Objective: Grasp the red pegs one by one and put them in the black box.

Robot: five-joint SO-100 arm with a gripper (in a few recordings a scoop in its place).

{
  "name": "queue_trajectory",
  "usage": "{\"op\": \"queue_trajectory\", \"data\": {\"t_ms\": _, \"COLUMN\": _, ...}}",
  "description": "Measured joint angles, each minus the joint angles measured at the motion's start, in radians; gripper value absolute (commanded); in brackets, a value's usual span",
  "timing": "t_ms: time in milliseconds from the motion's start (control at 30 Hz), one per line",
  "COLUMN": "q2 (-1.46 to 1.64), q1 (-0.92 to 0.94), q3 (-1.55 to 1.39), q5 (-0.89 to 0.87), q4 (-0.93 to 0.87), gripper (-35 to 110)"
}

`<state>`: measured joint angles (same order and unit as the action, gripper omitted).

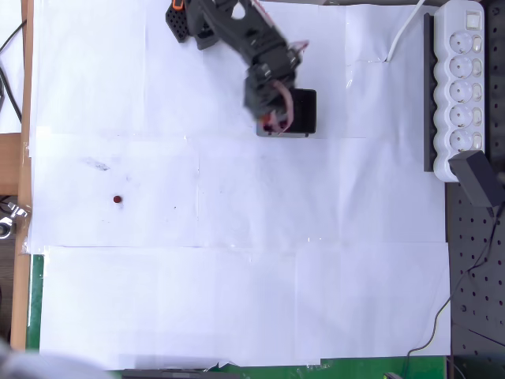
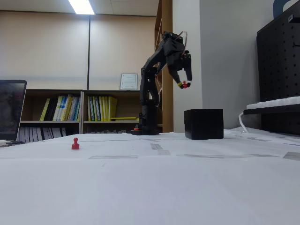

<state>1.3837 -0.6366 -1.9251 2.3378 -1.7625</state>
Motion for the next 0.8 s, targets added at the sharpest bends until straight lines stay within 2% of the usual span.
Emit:
{"op": "queue_trajectory", "data": {"t_ms": 233, "q2": 0.015, "q1": -0.069, "q3": 0.258, "q5": 0.034, "q4": 0.23, "gripper": 1}}
{"op": "queue_trajectory", "data": {"t_ms": 400, "q2": 0.057, "q1": -0.08, "q3": 0.347, "q5": 0.048, "q4": 0.318, "gripper": 6}}
{"op": "queue_trajectory", "data": {"t_ms": 633, "q2": 0.061, "q1": -0.109, "q3": 0.383, "q5": 0.048, "q4": 0.333, "gripper": 17}}
{"op": "queue_trajectory", "data": {"t_ms": 733, "q2": 0.061, "q1": -0.104, "q3": 0.351, "q5": 0.048, "q4": 0.285, "gripper": 28}}
{"op": "queue_trajectory", "data": {"t_ms": 800, "q2": 0.061, "q1": -0.103, "q3": 0.302, "q5": 0.04, "q4": 0.241, "gripper": 28}}
